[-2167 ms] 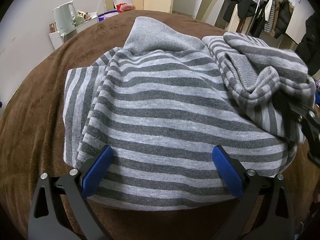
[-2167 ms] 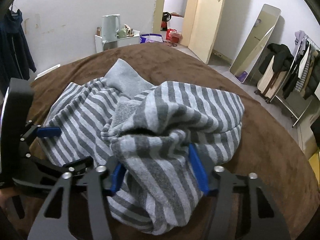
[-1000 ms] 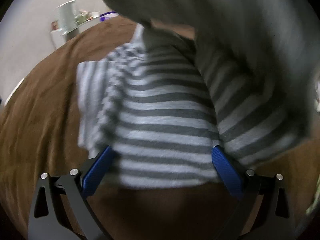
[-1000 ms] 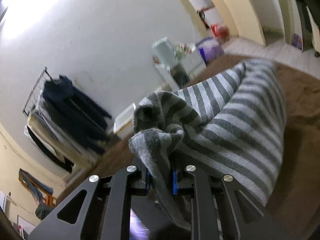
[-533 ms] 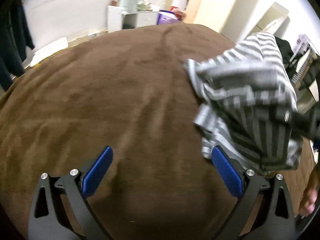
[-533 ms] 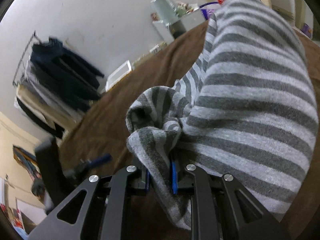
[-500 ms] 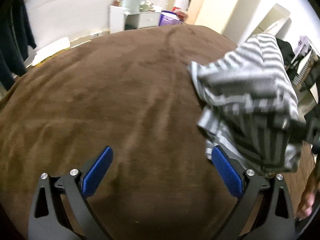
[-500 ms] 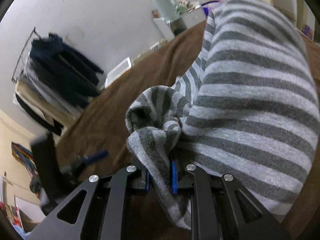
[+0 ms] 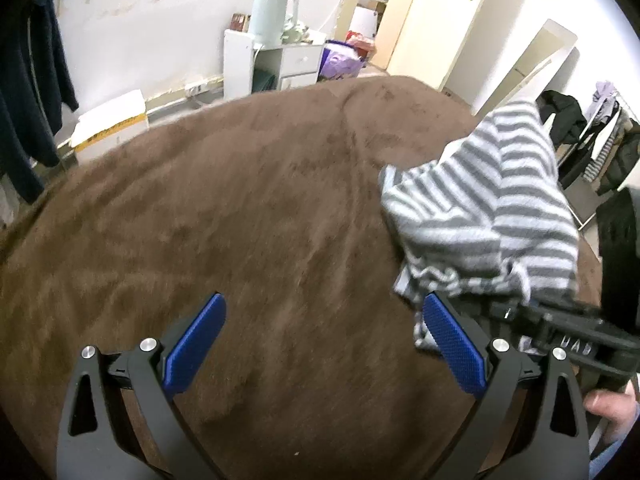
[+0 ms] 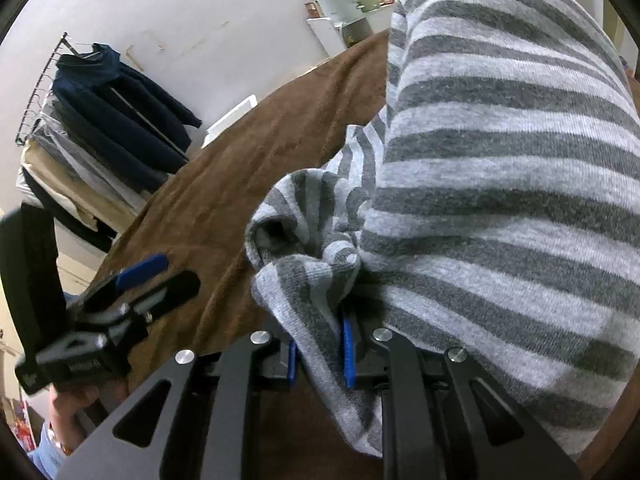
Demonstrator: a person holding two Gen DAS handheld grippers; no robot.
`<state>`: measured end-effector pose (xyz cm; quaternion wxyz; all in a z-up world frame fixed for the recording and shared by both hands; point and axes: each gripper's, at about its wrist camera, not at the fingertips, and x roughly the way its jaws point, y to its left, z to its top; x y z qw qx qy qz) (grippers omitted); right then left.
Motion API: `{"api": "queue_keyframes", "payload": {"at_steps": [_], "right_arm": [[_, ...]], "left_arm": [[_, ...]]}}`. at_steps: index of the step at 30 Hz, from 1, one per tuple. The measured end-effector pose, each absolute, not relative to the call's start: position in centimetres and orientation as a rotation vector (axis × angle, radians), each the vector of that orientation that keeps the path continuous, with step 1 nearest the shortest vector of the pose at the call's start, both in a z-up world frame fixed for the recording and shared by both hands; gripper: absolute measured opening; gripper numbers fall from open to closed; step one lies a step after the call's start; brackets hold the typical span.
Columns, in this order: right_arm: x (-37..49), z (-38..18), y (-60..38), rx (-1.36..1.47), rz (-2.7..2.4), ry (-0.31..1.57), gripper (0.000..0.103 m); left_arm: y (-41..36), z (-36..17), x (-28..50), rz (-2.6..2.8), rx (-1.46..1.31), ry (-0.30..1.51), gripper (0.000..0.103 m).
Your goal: Fold large clothes
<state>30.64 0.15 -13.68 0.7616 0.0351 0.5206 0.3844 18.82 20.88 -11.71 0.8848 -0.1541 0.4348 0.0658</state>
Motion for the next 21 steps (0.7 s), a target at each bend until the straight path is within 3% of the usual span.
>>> {"api": "queue_keyframes", "payload": {"at_steps": [5,7,9,11,21], "right_arm": [[30.4,-12.4,-2.2,0.099,0.887,1.107,0.027],[29.6,-11.7,-2.5,0.106,0.938,1.081,0.041],[28.4,-10.9,-2.4,0.092,0.999,1.042,0.075],[27.1,-10.2,-2.1,0.025,1.005,1.006,0.087],[25.5,-10.1,-3.6,-0.027,1.084,0.972,0.09]], "left_arm": [[20.5,-9.6,21.2,0.101,-0.245,0.889,0.097],[20.1,-8.7,22.0,0.079,-0.215,0.889,0.097],[19.6,-8.0,22.7,0.06,-0.189,0.89,0.097],[19.3,-7.6,23.4,0.042,-0.164,0.894,0.097],[15.0,-8.2,29.7,-0.112,-0.026,0.963,0.097]]}}
